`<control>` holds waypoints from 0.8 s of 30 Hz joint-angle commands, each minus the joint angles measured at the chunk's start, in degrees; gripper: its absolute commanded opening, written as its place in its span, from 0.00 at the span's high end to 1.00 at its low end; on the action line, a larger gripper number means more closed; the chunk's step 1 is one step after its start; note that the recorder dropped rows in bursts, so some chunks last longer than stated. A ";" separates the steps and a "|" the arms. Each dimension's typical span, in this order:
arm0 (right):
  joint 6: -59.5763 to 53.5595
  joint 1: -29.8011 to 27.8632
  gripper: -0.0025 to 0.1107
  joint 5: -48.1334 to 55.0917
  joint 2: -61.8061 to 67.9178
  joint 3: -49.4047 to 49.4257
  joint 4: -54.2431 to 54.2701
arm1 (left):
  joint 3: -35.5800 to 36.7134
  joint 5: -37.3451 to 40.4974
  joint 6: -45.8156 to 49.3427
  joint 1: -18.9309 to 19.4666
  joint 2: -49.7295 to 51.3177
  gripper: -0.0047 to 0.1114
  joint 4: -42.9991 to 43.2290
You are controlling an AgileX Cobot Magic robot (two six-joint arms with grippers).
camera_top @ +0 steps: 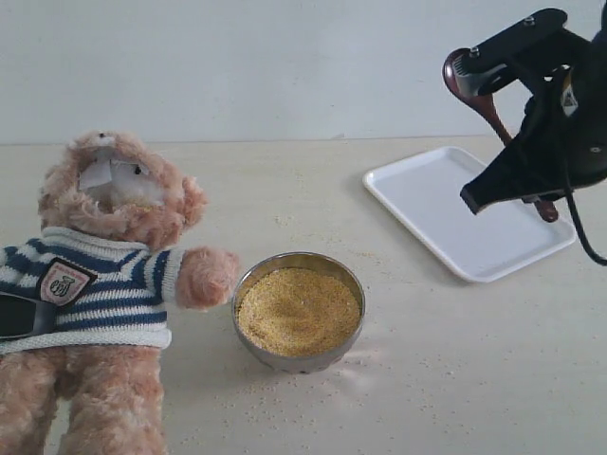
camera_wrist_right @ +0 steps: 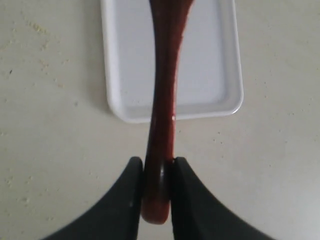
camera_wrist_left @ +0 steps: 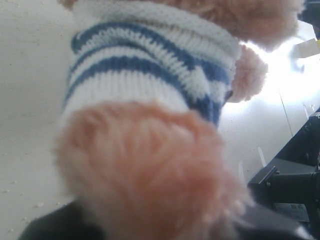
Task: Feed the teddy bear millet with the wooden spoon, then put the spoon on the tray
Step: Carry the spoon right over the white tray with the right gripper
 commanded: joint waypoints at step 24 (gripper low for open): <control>-20.40 -14.98 0.98 6.26 40.16 -34.65 22.77 | 0.13 0.86 0.19 0.13 -0.55 0.92 -1.33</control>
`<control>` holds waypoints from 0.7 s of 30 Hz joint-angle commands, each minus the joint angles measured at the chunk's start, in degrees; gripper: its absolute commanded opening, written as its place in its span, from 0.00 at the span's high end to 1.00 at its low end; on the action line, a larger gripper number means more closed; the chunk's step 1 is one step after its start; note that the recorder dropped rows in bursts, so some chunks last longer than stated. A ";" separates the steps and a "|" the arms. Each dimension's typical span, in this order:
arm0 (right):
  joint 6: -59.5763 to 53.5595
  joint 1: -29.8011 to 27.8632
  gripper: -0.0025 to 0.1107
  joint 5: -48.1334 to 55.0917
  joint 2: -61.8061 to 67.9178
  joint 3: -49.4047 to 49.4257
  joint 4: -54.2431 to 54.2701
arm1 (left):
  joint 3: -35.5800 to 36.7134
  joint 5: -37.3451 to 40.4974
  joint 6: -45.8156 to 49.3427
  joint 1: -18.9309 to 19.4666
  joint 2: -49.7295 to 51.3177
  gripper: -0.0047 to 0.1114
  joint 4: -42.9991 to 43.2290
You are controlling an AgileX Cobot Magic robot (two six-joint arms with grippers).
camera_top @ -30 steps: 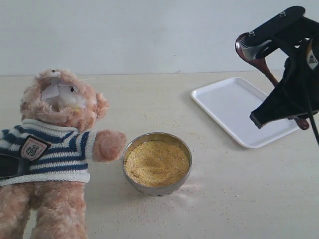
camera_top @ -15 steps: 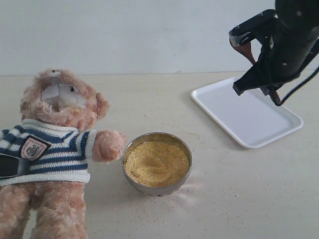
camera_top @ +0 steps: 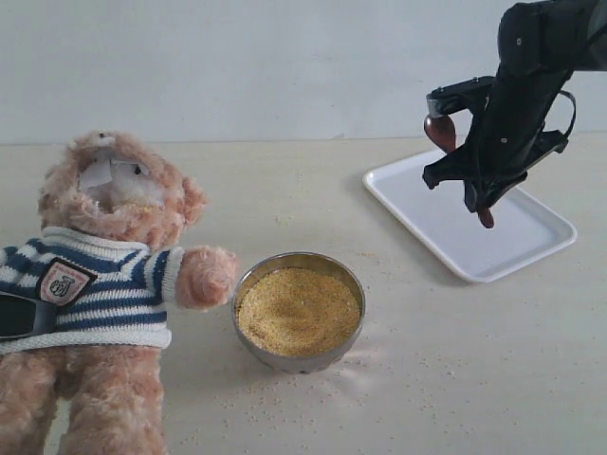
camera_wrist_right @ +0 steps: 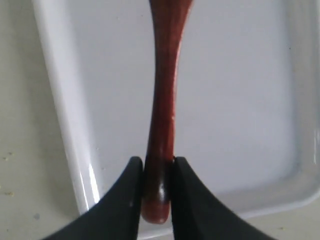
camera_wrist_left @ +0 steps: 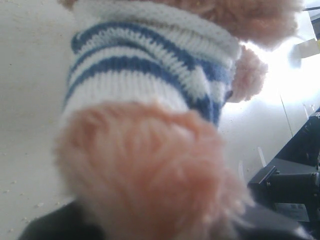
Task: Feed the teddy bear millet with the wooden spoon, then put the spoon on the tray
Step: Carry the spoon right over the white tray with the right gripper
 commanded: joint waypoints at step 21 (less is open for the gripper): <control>-1.55 -0.37 0.85 -4.01 6.53 -2.13 1.94 | 0.13 0.86 0.19 0.13 -0.55 0.92 -1.33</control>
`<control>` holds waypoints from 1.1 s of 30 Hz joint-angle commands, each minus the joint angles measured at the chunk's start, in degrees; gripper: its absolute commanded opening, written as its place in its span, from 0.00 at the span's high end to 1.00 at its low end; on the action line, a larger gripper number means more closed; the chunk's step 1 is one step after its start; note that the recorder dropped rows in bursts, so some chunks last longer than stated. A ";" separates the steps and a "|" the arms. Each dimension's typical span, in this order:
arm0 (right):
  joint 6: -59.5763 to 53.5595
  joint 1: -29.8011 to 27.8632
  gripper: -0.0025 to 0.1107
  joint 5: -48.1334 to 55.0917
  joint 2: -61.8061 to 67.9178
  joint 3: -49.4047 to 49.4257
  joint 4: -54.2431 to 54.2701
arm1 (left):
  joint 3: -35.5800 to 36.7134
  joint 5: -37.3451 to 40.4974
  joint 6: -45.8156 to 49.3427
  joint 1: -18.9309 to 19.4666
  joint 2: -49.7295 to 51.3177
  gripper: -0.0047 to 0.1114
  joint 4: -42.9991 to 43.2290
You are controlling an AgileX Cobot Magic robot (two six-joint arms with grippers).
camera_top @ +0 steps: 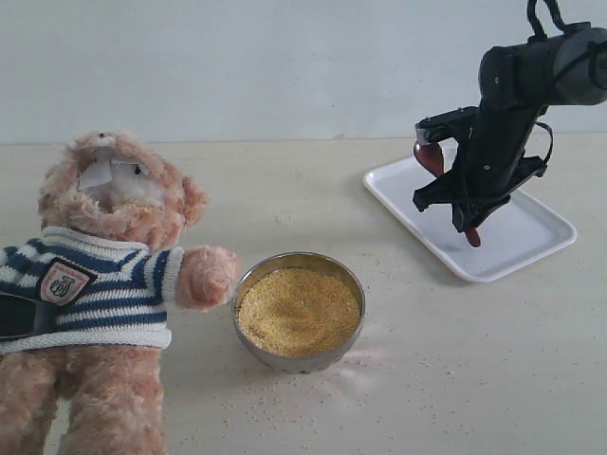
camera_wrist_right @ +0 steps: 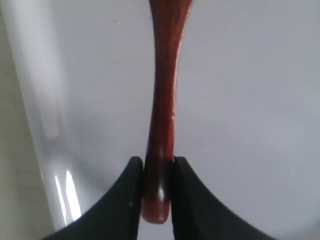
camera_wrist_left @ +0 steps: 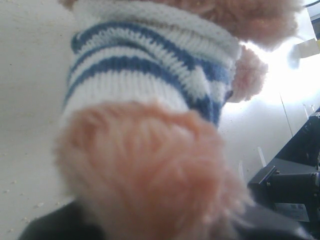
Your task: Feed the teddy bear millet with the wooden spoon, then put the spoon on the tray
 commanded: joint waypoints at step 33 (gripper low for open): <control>-7.24 -0.37 0.98 -13.31 -58.89 41.83 14.02 | 0.13 0.86 0.19 0.13 -0.55 0.92 -1.33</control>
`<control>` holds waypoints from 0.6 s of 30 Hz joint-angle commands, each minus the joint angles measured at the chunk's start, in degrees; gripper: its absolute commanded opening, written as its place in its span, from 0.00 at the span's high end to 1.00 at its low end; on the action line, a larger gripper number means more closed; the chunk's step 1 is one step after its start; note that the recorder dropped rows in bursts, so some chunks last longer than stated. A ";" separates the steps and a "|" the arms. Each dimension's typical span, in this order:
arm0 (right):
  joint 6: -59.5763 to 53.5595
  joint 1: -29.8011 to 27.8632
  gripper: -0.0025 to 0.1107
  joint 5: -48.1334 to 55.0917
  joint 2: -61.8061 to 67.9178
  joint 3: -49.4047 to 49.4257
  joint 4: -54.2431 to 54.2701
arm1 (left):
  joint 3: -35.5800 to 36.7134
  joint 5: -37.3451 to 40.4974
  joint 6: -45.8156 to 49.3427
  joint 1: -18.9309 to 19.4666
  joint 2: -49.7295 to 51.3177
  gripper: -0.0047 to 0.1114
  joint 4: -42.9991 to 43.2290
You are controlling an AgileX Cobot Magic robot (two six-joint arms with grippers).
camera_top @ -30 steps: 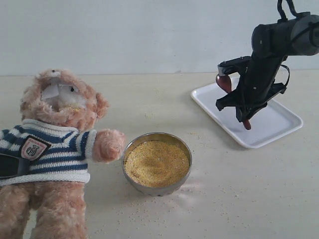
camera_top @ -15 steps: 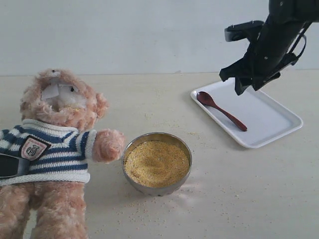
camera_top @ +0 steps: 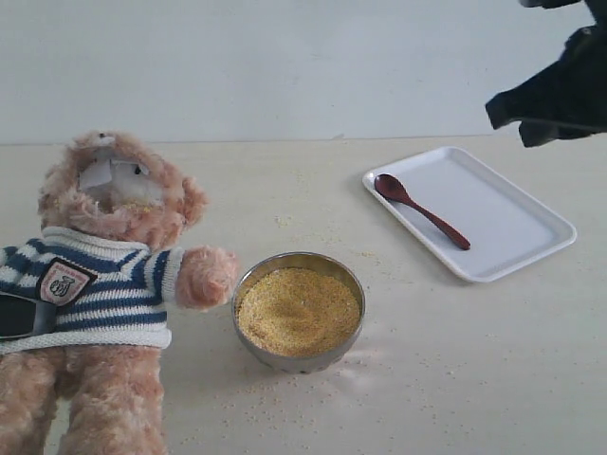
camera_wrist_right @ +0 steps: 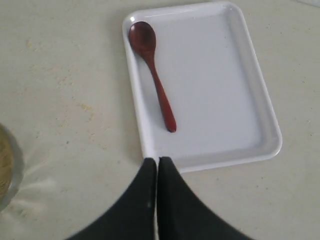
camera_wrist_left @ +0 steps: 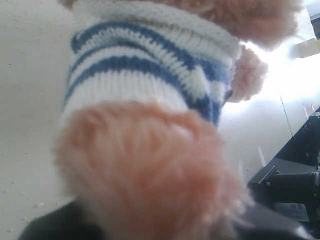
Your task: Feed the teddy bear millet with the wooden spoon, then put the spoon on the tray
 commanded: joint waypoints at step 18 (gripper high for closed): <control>-0.06 -0.05 0.98 3.17 -52.43 35.06 15.16 | 0.13 0.86 0.19 0.13 -0.55 0.92 -1.33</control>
